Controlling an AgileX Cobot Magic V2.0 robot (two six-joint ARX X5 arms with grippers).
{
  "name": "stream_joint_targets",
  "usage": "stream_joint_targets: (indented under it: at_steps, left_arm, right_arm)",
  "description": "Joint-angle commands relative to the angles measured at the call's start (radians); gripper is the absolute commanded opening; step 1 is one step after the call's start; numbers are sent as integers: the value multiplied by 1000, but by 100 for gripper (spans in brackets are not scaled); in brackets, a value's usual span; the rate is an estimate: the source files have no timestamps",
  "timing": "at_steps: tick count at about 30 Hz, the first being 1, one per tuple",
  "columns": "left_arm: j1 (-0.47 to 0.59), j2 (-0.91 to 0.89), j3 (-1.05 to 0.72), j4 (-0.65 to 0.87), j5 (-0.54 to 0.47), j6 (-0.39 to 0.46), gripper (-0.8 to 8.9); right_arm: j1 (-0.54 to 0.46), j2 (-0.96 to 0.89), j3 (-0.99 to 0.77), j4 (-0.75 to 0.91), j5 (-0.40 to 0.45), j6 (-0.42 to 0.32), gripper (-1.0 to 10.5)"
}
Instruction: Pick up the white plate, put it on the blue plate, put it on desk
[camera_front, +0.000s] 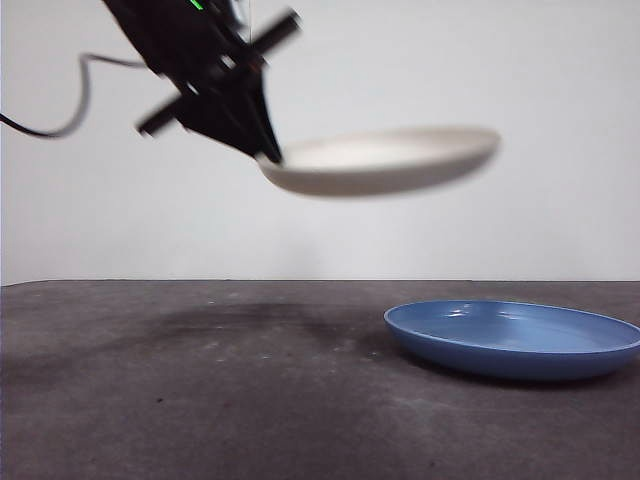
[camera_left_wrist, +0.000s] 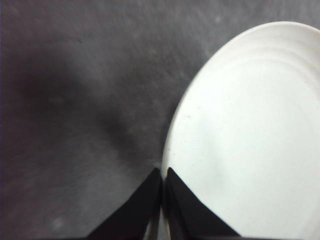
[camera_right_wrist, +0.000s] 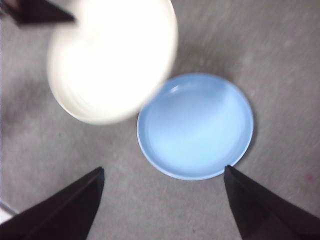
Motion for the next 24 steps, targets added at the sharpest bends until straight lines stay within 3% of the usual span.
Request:
stream_joint_targets:
  at_steps: [1,7,13,24]
  left_arm:
    - [-39,85,77,7,1,-24,10]
    - [-99,262,223,-14,0,-37,10]
    - [-138,401,340,-61,0,-38,10]
    - [-173,511,373,-66,-22,-37,10]
  right_arm:
    - [4,-14,51,-14,22,17,383]
    - [4,-47,114,-70,79,18,383]
    - [4,-60,124,-94,82,18,383]
    - [4,-60,124,-96,82,18,383]
